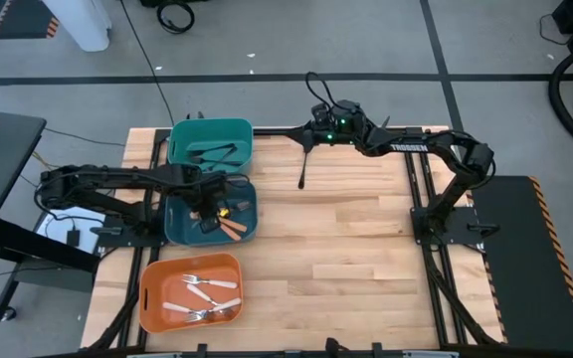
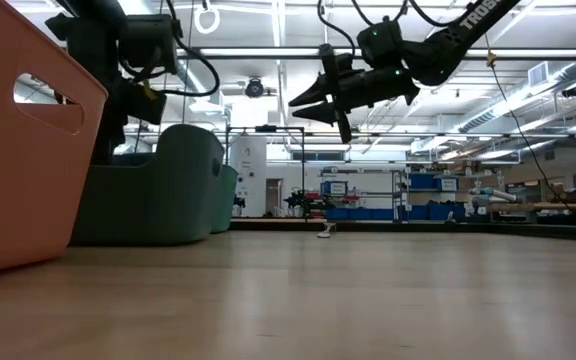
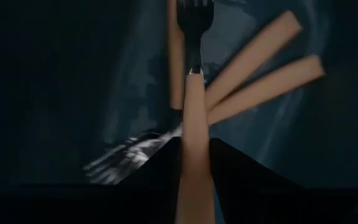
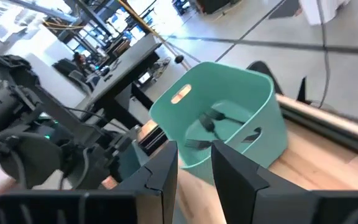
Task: Sort silverware by color (type)
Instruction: Put the orange fork into the blue bin, then put the black fork into the green bin
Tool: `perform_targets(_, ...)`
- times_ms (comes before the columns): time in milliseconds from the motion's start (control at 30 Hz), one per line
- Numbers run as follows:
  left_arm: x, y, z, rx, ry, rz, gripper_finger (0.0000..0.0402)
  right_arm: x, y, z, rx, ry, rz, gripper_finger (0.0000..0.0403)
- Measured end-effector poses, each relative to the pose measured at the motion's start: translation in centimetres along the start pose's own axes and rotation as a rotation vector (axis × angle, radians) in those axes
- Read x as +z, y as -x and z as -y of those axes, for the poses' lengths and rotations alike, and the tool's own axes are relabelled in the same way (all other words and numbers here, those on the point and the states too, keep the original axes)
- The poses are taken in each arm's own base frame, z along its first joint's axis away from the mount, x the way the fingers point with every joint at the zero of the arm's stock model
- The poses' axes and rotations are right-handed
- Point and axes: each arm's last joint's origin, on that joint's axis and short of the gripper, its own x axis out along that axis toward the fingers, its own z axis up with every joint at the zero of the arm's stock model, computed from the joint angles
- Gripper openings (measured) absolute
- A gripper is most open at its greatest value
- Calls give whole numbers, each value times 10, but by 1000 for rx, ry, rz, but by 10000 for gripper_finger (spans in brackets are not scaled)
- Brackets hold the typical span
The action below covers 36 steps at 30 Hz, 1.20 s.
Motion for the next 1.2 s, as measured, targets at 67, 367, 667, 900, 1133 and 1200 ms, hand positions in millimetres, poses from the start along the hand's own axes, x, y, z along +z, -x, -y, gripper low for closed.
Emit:
perform_targets(67,-1,0,1,-47,3,-16,94,-1,-1,-1,-6,20,3,108)
perform_targets(367,-2,-2,10,-127,55,-57,127,-19,-1,3,-101,-16,-146,144)
perform_targets(667,19,23,2,-137,151,37,130,-8,2,11,-322,-166,-146,152)
perform_targets(900,50,71,-2,-143,105,241,130,18,7,5,-468,-83,-169,152)
perform_targets(1133,74,118,-3,-49,57,490,130,11,12,32,-638,-254,-207,152)
perform_targets(1200,82,128,-2,-32,56,591,130,3,6,42,-650,-324,-244,152)
